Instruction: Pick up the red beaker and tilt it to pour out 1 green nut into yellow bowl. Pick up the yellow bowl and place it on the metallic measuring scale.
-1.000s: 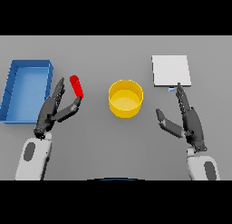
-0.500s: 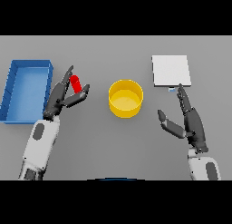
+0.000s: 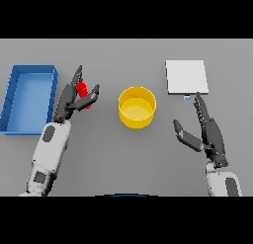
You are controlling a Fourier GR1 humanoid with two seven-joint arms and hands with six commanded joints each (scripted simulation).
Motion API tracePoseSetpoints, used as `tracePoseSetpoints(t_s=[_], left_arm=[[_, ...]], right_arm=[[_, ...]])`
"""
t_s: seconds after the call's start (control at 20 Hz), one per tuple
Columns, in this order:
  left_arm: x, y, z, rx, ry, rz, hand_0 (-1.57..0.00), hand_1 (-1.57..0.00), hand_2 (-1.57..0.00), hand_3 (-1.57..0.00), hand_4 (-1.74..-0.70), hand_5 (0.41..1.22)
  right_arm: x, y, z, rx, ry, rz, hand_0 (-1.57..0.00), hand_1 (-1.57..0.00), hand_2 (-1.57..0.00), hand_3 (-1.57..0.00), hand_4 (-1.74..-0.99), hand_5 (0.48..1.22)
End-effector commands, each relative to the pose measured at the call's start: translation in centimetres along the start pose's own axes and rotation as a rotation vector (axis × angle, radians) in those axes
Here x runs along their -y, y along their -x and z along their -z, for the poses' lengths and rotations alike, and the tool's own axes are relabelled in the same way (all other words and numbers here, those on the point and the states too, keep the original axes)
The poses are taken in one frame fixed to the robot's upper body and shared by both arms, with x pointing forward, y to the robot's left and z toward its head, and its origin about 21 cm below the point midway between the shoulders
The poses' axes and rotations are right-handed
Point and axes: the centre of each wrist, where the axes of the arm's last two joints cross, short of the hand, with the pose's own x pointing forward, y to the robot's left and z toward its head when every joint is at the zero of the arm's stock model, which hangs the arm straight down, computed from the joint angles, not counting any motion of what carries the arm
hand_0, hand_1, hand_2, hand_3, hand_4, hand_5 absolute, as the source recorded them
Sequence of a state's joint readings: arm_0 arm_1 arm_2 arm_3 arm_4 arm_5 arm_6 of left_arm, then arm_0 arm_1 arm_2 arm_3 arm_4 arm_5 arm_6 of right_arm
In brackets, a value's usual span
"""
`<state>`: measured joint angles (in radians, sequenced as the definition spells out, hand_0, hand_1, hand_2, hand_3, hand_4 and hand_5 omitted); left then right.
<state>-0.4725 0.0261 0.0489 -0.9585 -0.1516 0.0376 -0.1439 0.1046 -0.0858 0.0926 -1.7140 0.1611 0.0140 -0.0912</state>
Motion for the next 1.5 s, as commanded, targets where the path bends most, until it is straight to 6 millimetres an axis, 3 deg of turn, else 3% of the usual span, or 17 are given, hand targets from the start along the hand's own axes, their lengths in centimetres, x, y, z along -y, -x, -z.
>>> tracePoseSetpoints(t_s=[0.0, 0.05, 0.15, 0.25, 0.3, 0.4, 0.5, 0.55, 0.65, 1.0, 1.15, 1.45], left_arm=[[0.1, 0.5, 0.1, 0.002, -0.001, -0.023, 0.0, 0.0, -0.01, 0.0, -1.3, 0.719], [0.4, 0.7, 0.2, -0.001, -0.006, -0.037, 0.0, -0.01, -0.05, -0.04, -1.33, 0.738], [0.8, 0.8, 0.6, 0.011, -0.029, -0.059, -0.21, -0.23, -0.29, -0.25, -1.4, 0.787], [1.5, 1.0, 0.8, 0.005, -0.061, -0.037, -0.55, -0.59, -0.66, -0.73, -1.47, 0.943], [2.0, 0.8, 0.9, -0.007, -0.067, -0.003, -0.76, -0.78, -0.84, -0.88, -1.52, 0.999], [2.0, 0.5, 1.1, 0.001, -0.057, 0.053, -1.05, -1.07, -1.11, -1.06, -1.59, 1.079], [2.1, 0.5, 1.1, 0.015, -0.047, 0.046, -1.24, -1.25, -1.27, -1.15, -1.64, 1.13], [2.3, 0.5, 1.1, 0.007, -0.042, 0.045, -1.3, -1.31, -1.33, -1.24, -1.6, 1.148], [2.1, 0.5, 1.2, 0.019, -0.046, 0.05, -1.4, -1.41, -1.42, -1.36, -1.54, 1.174], [0.8, -2.4, 1.5, 0.127, -0.022, -0.114, -1.54, -1.54, -1.54, -1.53, -1.7, 1.135], [0.1, -4.1, 1.8, 0.163, 0.009, -0.064, -1.55, -1.55, -1.55, -1.55, -1.72, 1.131], [-0.3, -5.5, 2.2, 0.16, 0.048, 0.052, -1.56, -1.56, -1.56, -1.55, -1.72, 1.139]], right_arm=[[0.4, -0.3, 0.1, 0.006, 0.009, -0.003, 0.0, 0.0, 0.0, 0.0, -1.246, 0.646], [0.3, 0.0, 0.1, 0.003, 0.013, 0.002, 0.0, 0.0, 0.0, 0.0, -1.244, 0.644], [-0.2, -0.2, 0.0, 0.008, 0.009, 0.001, 0.0, 0.0, 0.0, 0.0, -1.24, 0.645], [0.3, -0.3, 0.0, -0.001, 0.012, -0.009, 0.0, 0.0, 0.0, 0.0, -1.237, 0.648], [0.4, -0.2, 0.1, -0.006, 0.014, -0.003, 0.0, 0.0, 0.0, 0.0, -1.239, 0.648], [0.1, -0.1, 0.1, -0.001, 0.016, -0.002, 0.0, 0.0, 0.0, 0.0, -1.239, 0.648], [0.2, -0.1, -0.1, 0.016, 0.01, -0.009, 0.0, 0.0, 0.0, 0.0, -1.242, 0.65], [0.0, -0.3, 0.0, 0.021, 0.009, 0.011, 0.0, 0.0, 0.0, 0.0, -1.25, 0.647], [-0.1, -0.1, 0.2, 0.008, 0.001, 0.024, 0.0, 0.0, 0.0, 0.0, -1.255, 0.644], [0.1, 0.0, -0.4, 0.02, 0.006, -0.004, 0.0, 0.0, 0.0, 0.0, -1.233, 0.644], [0.0, 0.0, 0.1, 0.028, 0.009, -0.015, 0.0, 0.0, 0.0, 0.0, -1.226, 0.65], [-0.2, 0.1, 0.0, 0.042, 0.009, -0.051, 0.0, 0.0, 0.0, 0.0, -1.219, 0.661]])
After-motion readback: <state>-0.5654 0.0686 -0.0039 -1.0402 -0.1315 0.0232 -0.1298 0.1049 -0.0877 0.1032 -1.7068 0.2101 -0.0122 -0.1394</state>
